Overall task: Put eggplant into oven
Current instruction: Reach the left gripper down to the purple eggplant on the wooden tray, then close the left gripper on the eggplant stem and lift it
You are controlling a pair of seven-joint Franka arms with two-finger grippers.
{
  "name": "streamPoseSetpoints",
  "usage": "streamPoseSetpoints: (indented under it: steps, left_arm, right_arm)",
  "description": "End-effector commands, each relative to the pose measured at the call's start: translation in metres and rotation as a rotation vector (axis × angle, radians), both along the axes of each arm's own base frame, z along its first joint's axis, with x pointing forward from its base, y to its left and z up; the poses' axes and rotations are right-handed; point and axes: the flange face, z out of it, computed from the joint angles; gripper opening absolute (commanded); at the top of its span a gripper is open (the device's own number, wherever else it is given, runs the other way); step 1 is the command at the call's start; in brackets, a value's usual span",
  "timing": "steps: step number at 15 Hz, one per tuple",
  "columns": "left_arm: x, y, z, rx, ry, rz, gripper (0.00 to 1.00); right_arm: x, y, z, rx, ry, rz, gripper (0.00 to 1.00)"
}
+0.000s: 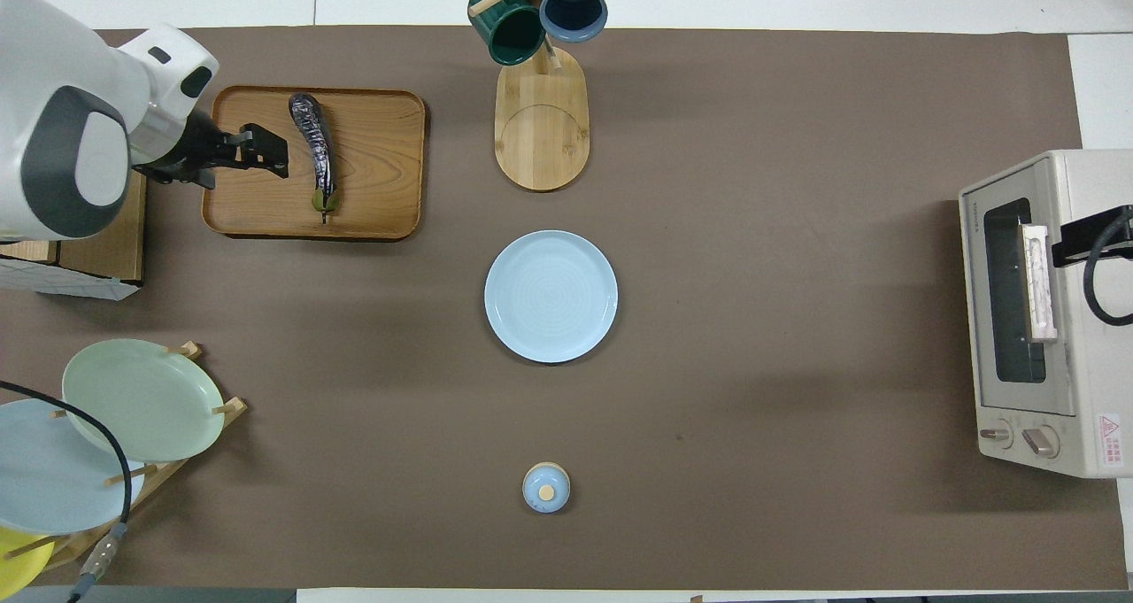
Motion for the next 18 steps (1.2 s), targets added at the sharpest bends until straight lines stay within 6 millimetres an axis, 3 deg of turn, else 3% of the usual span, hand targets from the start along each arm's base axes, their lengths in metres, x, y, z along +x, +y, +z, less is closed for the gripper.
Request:
streamPoseSetpoints:
  steps: [1,6,12,18]
  left_arm:
    - [0.028,-0.016,-0.03,0.007,-0.019,0.018,1.0]
    - [0.046,-0.019,-0.066,-0.013,-0.138,0.053,1.0]
    - [0.032,-0.021,-0.102,-0.007,-0.175,0.05,1.0]
    - [0.028,-0.026,-0.109,-0.009,-0.191,0.042,1.0]
  right_arm:
    - [-0.006,0.0,0.002,0.026,0.0,0.017,1.0]
    - [-0.006,0.0,0.002,0.026,0.0,0.017,1.0]
    - [-0.006,0.0,0.002,0.026,0.0,0.017,1.0]
    - [-0.006,0.0,0.002,0.026,0.0,0.017,1.0]
